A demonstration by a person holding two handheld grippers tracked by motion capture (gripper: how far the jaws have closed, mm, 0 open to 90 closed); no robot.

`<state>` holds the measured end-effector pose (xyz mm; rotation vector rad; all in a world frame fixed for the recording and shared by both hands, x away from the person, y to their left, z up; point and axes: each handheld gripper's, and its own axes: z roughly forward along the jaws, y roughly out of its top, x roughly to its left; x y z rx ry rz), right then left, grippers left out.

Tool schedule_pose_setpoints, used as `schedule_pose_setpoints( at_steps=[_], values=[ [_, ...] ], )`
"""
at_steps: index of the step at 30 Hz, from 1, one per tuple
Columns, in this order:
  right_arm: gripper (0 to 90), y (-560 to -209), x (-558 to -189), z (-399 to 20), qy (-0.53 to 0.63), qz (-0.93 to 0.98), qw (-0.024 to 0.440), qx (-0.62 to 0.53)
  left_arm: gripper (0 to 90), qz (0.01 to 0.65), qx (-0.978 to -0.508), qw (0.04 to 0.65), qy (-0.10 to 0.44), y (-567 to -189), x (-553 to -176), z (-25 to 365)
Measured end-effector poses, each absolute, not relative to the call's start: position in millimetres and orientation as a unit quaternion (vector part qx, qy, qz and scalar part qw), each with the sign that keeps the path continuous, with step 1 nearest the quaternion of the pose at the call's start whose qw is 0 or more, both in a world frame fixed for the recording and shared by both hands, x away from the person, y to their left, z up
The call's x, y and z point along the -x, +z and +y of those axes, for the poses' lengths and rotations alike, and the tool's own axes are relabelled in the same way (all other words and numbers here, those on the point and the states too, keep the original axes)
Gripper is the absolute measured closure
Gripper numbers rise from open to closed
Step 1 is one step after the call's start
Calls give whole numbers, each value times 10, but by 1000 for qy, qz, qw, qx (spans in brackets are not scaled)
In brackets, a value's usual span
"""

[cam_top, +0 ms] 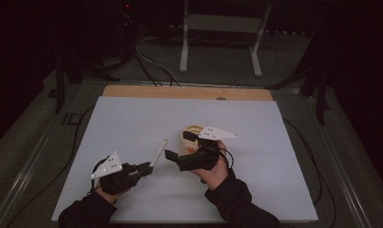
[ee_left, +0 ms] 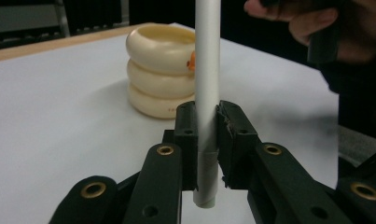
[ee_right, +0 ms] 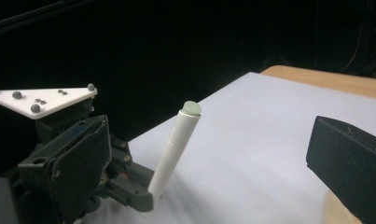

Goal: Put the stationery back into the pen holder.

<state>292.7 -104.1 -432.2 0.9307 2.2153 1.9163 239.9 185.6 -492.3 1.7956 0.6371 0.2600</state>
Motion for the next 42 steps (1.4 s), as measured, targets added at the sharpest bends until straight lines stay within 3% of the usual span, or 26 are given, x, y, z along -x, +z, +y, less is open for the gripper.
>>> schedule_pose_setpoints(
  at_steps=[1, 5, 14, 23, 35, 42],
  values=[
    [50, -4323, -2926, -1020, 621, 722, 27, -303, 799, 270, -767, 572, 111, -4919, -2398, 1854],
    [90, -4354, -2920, -943, 617, 726, 11, -305, 799, 264, -766, 576, 112, -4917, -2390, 1854],
    [498, -4390, -2894, -856, 609, 725, -35, -318, 799, 253, -763, 584, 110, -4935, -2381, 1828],
    [770, -4424, -2907, -805, 600, 729, -66, -324, 799, 247, -761, 591, 107, -4962, -2387, 1813],
    [787, -4414, -2888, -807, 606, 730, -69, -309, 785, 241, -761, 597, 81, -4958, -2418, 1824],
    [787, -4357, -2880, -822, 609, 733, -57, -297, 523, 263, -761, 587, 86, -4913, -2421, 1840]
  ],
)
